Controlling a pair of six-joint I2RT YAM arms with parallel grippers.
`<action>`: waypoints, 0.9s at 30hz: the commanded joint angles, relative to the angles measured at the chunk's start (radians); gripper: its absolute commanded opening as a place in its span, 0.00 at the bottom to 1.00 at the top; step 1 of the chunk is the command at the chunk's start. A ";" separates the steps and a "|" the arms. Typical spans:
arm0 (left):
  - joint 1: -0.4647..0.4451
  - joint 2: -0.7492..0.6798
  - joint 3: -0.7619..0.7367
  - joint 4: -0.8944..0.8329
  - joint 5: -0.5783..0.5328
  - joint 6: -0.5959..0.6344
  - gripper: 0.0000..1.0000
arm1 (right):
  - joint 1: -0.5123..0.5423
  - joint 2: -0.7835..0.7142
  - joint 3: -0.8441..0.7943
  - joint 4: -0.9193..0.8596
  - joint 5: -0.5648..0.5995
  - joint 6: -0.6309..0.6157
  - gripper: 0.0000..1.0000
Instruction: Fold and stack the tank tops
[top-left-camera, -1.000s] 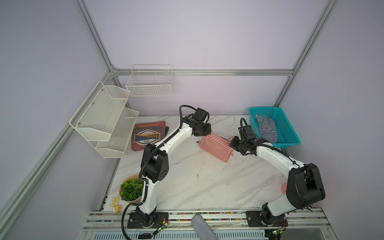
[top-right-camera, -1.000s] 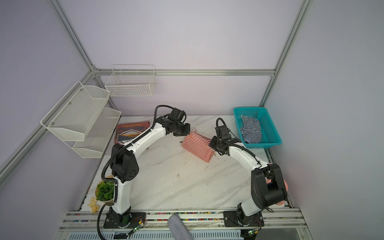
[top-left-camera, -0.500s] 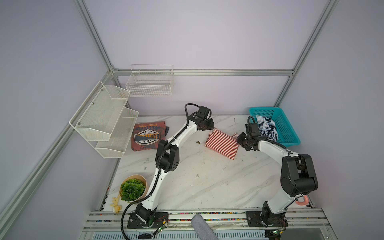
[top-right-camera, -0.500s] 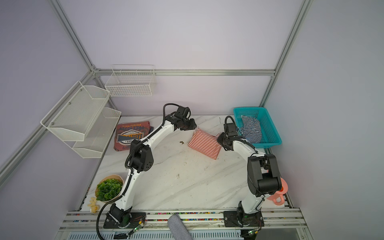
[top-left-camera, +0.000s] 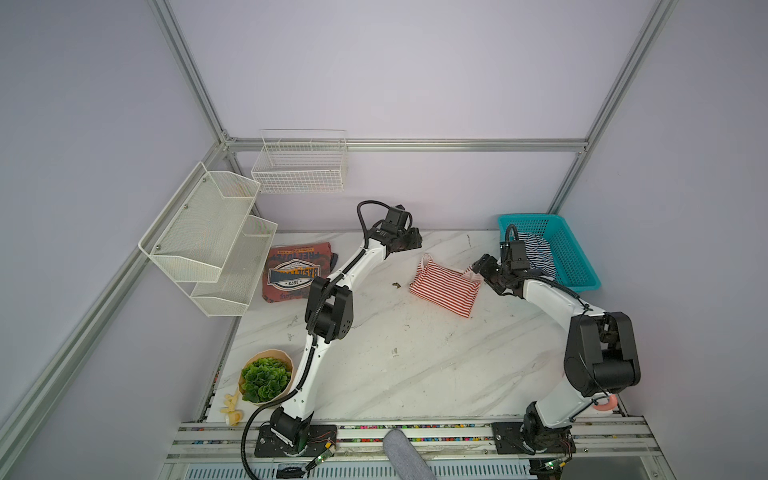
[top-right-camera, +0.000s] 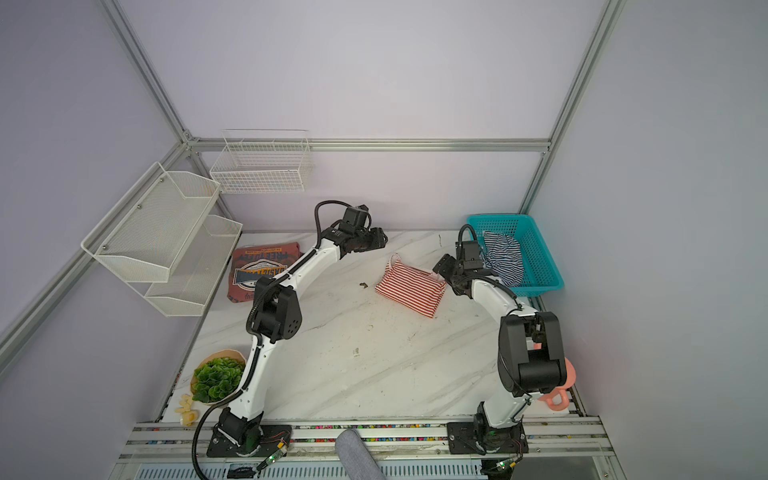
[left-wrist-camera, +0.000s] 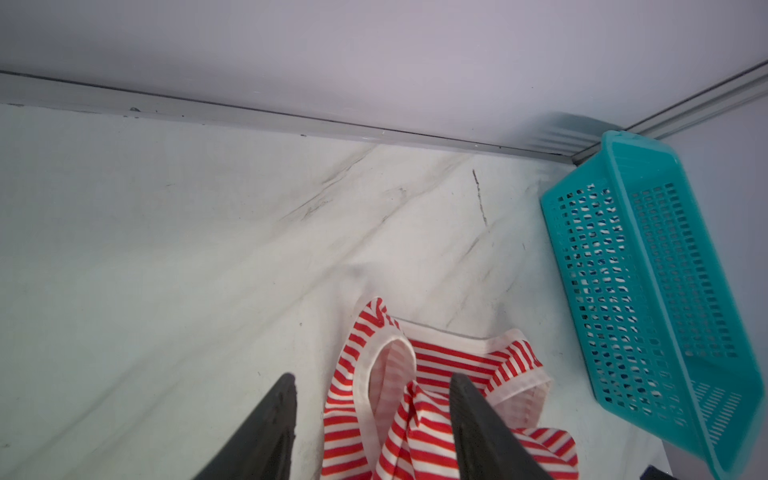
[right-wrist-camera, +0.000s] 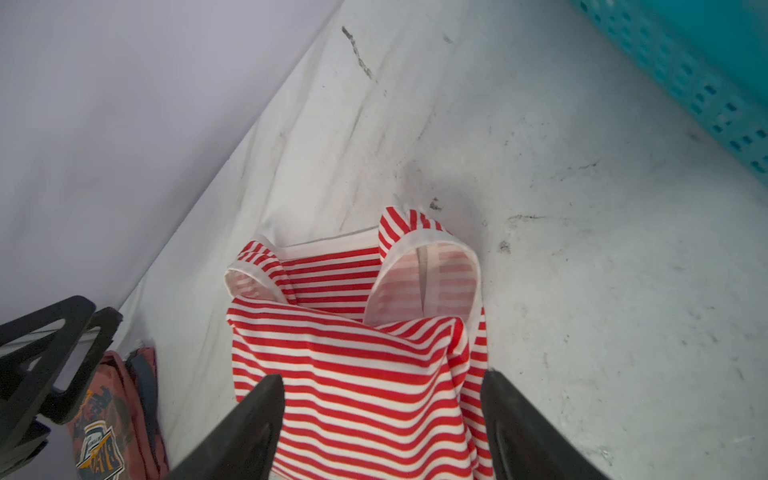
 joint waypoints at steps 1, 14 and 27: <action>-0.004 -0.102 -0.112 0.062 0.144 0.078 0.66 | 0.002 -0.054 -0.071 0.013 -0.080 -0.043 0.81; -0.002 -0.047 -0.271 0.131 0.384 0.226 0.75 | 0.002 -0.027 -0.165 0.000 -0.222 -0.185 0.97; 0.007 0.005 -0.288 0.099 0.390 0.271 0.77 | 0.000 0.160 -0.123 0.057 -0.304 -0.224 0.97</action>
